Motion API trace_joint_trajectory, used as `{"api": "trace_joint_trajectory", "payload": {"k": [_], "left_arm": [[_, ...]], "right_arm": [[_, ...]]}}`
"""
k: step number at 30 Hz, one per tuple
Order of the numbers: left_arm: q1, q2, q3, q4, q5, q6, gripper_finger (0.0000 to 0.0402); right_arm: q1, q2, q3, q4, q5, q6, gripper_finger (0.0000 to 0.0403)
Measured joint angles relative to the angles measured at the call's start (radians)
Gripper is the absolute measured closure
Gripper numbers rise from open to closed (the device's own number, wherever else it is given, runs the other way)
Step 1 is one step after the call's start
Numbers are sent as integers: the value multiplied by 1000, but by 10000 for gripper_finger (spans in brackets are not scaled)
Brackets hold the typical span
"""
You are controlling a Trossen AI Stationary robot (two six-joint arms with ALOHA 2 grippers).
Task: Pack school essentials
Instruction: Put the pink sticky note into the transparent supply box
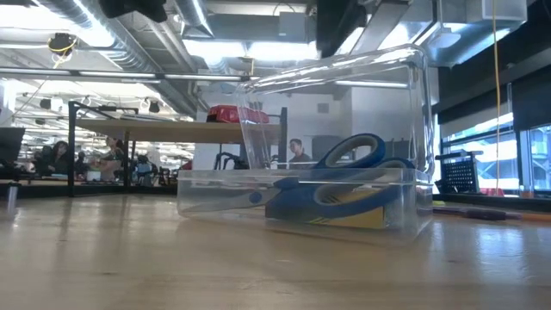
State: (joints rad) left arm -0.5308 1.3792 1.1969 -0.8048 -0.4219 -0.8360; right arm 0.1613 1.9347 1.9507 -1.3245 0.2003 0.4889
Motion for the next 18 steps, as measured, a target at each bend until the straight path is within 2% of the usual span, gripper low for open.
{"api": "trace_joint_trajectory", "payload": {"k": [9, 13, 18], "left_arm": [[-6, -3, 0, -3, -15, -3, 314], [-6, -3, 0, -3, -15, -3, 314], [-5, -2, 0, -3, -15, -3, 314]], "right_arm": [[-41, 3, -203, 177, -5, -6, 258], [-41, 3, -262, 260, -20, -60, 258], [-36, 3, -302, 352, -100, -114, 258]]}}
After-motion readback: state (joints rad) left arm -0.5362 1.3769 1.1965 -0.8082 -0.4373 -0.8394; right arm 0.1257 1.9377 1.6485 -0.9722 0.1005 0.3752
